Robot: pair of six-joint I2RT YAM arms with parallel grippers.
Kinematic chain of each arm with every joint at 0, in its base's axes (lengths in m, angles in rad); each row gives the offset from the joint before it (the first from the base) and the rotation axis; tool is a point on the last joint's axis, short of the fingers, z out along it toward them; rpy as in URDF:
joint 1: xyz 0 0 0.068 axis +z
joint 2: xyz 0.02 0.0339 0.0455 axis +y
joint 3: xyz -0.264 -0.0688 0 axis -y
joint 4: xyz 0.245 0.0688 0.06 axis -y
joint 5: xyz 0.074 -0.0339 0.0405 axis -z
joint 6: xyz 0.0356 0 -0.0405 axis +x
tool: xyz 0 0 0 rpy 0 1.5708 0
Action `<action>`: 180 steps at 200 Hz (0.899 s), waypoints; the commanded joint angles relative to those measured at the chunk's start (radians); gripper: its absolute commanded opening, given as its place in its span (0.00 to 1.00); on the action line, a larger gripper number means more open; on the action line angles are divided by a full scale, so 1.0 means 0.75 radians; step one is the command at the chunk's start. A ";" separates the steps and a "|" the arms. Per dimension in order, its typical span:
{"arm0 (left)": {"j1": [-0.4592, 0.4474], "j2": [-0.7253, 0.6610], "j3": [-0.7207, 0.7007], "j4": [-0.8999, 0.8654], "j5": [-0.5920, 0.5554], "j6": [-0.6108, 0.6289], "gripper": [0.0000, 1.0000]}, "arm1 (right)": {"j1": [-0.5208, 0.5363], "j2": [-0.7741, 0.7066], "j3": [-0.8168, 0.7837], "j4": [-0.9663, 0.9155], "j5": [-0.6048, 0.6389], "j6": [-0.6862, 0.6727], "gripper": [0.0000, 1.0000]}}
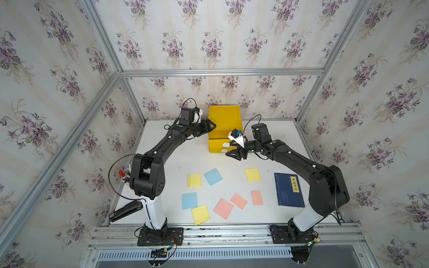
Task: Please put the sticky notes in the drawer by color
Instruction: Open the drawer in the storage box.
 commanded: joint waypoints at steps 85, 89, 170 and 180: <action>-0.001 -0.125 -0.050 -0.120 -0.051 0.000 0.89 | 0.046 -0.179 -0.109 0.090 0.115 0.167 0.75; -0.001 -0.134 -0.049 -0.122 -0.053 0.000 0.90 | 0.046 -0.178 -0.106 0.091 0.125 0.179 0.75; 0.006 -0.395 -0.179 -0.181 -0.094 0.020 0.98 | 0.045 -0.443 -0.255 0.185 0.329 0.609 0.76; 0.007 -0.445 -0.241 -0.188 -0.090 0.023 0.98 | 0.046 -0.521 -0.313 0.151 0.457 0.753 0.78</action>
